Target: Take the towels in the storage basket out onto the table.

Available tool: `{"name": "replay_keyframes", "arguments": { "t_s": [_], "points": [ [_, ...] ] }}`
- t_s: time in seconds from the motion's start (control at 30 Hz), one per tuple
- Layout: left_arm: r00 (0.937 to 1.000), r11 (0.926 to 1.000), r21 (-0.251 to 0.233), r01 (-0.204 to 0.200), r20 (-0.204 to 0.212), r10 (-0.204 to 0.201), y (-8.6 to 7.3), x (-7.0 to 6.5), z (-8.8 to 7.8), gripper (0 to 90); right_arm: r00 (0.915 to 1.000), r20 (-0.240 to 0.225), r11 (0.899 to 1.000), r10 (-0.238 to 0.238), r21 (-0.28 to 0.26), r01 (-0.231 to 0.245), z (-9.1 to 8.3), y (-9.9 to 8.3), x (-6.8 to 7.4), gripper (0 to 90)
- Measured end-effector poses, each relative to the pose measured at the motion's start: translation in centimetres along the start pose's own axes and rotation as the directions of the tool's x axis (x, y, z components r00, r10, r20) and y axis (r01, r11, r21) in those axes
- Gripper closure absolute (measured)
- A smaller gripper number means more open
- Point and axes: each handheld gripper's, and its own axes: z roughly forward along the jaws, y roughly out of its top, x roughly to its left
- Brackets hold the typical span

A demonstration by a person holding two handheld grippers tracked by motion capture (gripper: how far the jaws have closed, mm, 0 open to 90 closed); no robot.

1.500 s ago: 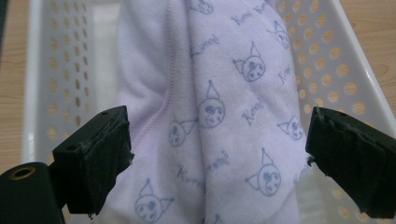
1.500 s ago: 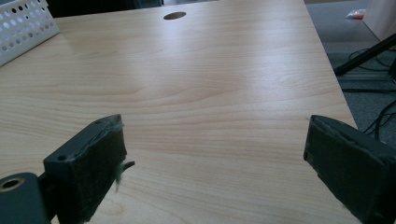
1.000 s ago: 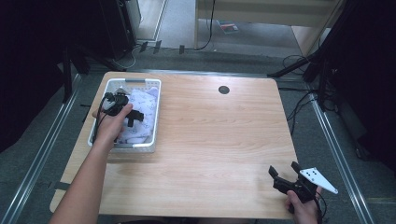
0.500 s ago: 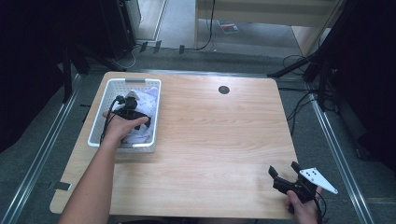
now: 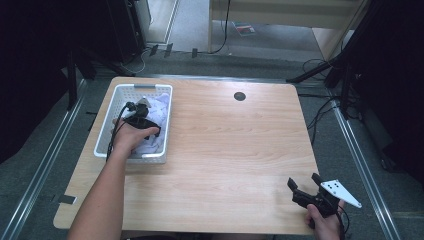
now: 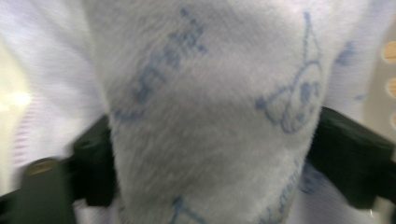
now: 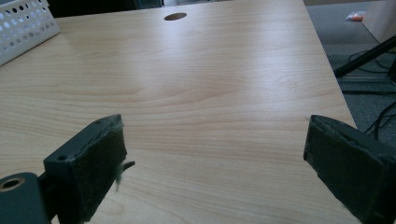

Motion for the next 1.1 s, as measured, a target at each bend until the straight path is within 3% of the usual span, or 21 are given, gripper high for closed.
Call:
{"name": "replay_keyframes", "arguments": {
  "t_s": [0.13, 0.4, 0.6, 0.73, 0.93, 1.1],
  "points": [
    [0.9998, 0.9997, -0.024, 0.003, 0.018, -0.002, -0.3, 0.5, -0.5, 43.4, 1.0000, 0.001, 1.000, 0.000, 0.000, 0.000, 0.0, 0.0, 0.0, 5.8],
    [0.9991, 0.9992, -0.039, 0.012, 0.040, -0.010, -0.4, 1.1, -0.8, 61.7, 1.0000, 0.000, 1.000, 0.000, -0.001, 0.000, 0.0, 0.0, 0.0, 5.9],
    [0.9988, 0.9984, -0.051, 0.024, 0.045, -0.021, -0.3, 1.3, -1.1, 65.4, 1.0000, -0.005, 1.000, 0.001, -0.002, -0.001, 0.0, 0.0, 0.0, 5.8],
    [0.9967, 0.9987, -0.039, 0.035, 0.075, -0.032, -0.2, 1.7, -1.8, 65.8, 1.0000, -0.003, 1.000, 0.001, 0.001, -0.001, 0.0, 0.0, 0.0, 5.8],
    [0.9959, 0.9950, -0.078, 0.062, 0.070, -0.057, -0.1, 2.7, -4.3, 65.9, 1.0000, 0.003, 1.000, 0.008, 0.002, -0.008, 0.0, 0.0, 0.0, 5.9],
    [0.9951, 0.9924, -0.097, 0.076, 0.071, -0.069, -0.2, 2.7, -5.9, 65.8, 1.0000, 0.006, 1.000, 0.003, -0.001, -0.003, 0.0, 0.0, 0.0, 5.9]
  ]
}}
